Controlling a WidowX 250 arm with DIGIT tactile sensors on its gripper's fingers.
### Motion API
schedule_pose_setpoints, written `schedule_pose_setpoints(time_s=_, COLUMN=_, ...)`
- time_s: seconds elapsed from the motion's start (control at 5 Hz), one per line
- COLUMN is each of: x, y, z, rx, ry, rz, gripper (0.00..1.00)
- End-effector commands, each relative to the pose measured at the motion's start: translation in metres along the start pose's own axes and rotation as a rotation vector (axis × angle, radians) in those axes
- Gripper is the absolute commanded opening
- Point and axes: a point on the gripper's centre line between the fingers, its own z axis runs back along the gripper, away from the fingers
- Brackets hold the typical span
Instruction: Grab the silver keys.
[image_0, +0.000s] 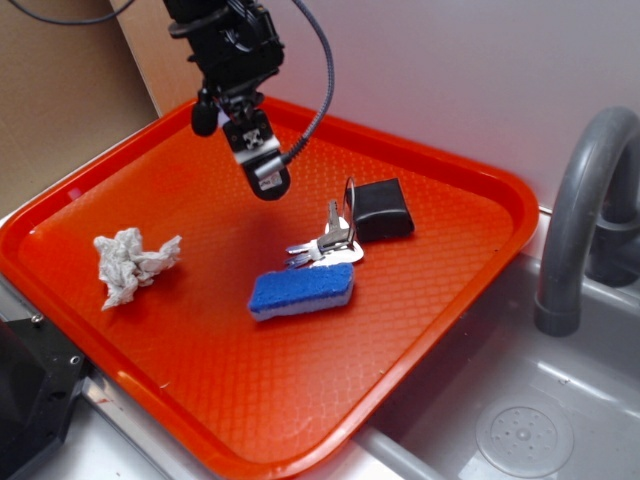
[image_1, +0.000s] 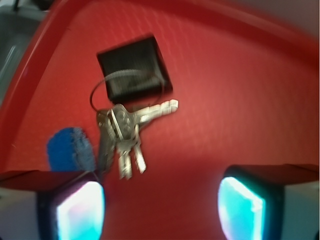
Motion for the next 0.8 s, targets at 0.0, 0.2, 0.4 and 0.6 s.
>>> schedule_pose_setpoints(time_s=0.0, x=0.027, y=-0.033, z=0.028, rx=-0.06, ry=-0.026, rz=0.492, gripper=1.0)
schedule_pose_setpoints(time_s=0.2, x=0.031, y=-0.036, z=0.029, rx=-0.056, ry=-0.106, rz=0.731, gripper=1.0)
schedule_pose_setpoints(time_s=0.4, x=0.044, y=-0.049, z=0.017, rx=-0.027, ry=-0.152, rz=0.857, gripper=1.0)
schedule_pose_setpoints(time_s=0.6, x=0.052, y=-0.049, z=0.01, rx=-0.006, ry=-0.169, rz=0.869, gripper=1.0)
